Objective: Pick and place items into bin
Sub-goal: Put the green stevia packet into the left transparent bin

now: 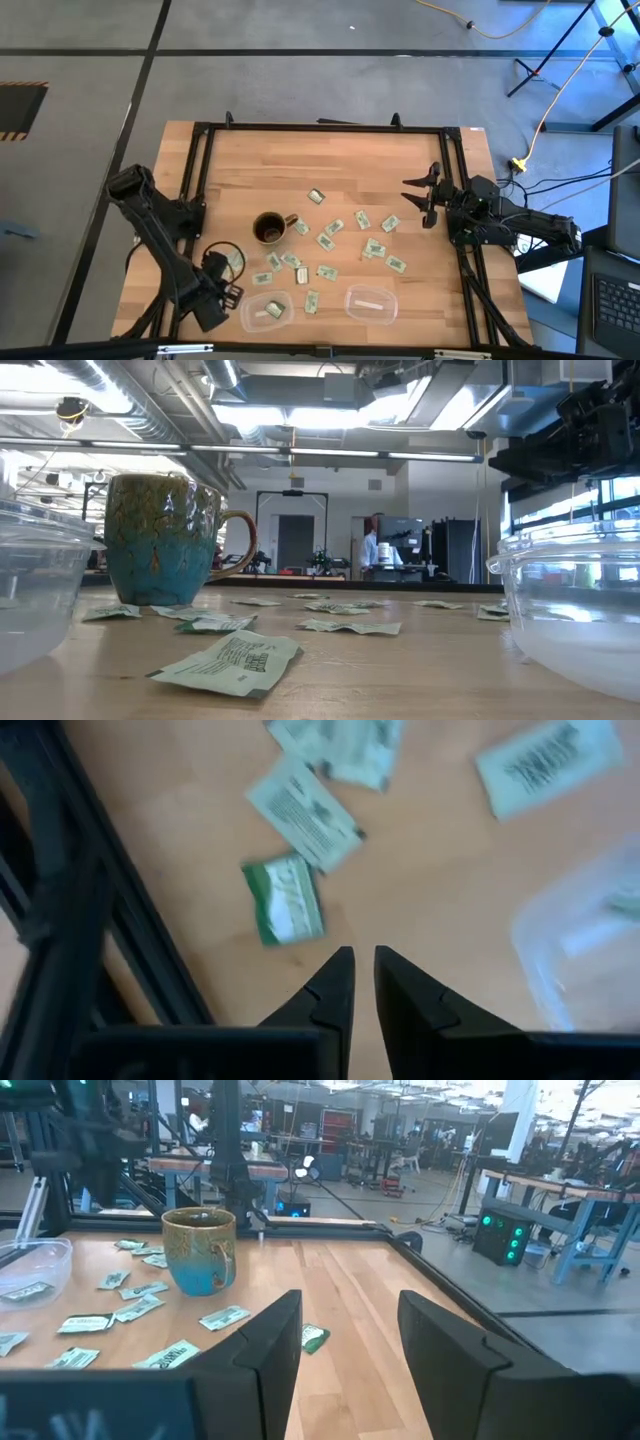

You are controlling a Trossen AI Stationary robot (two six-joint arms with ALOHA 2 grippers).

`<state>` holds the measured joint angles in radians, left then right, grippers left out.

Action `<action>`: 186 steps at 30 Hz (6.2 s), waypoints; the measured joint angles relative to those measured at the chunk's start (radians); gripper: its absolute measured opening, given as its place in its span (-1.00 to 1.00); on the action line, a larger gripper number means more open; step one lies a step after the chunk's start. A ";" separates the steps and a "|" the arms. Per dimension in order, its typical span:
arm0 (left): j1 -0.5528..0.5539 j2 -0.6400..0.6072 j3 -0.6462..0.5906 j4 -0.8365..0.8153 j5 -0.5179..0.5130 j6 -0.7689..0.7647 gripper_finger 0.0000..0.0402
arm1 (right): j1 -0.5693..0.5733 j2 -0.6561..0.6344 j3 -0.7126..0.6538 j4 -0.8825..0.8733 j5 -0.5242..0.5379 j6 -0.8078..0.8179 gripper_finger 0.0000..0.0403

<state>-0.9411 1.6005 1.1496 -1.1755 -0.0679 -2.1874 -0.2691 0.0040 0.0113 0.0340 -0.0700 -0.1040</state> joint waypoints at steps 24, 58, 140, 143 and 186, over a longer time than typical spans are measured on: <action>0.027 0.000 -0.147 0.030 0.117 0.001 -0.64 | 0.000 0.000 0.000 0.022 0.000 -0.007 -0.15; 0.041 -0.005 -0.373 0.321 0.223 0.028 -0.66 | 0.000 0.000 0.000 0.022 -0.001 -0.009 -0.15; 0.172 -0.003 -0.403 0.583 0.129 0.158 -0.60 | 0.000 0.000 0.000 0.013 -0.001 -0.011 -0.15; 0.171 -0.003 -0.403 0.586 0.116 0.145 -0.58 | 0.000 0.000 0.000 0.013 -0.001 -0.011 -0.15; 0.156 -0.104 -0.383 0.494 0.044 0.178 -0.99 | 0.000 0.000 0.000 0.008 -0.001 -0.013 -0.15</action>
<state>-0.7849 1.4965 0.7670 -0.6812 -0.0242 -2.0098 -0.2689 0.0044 0.0113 0.0416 -0.0706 -0.1165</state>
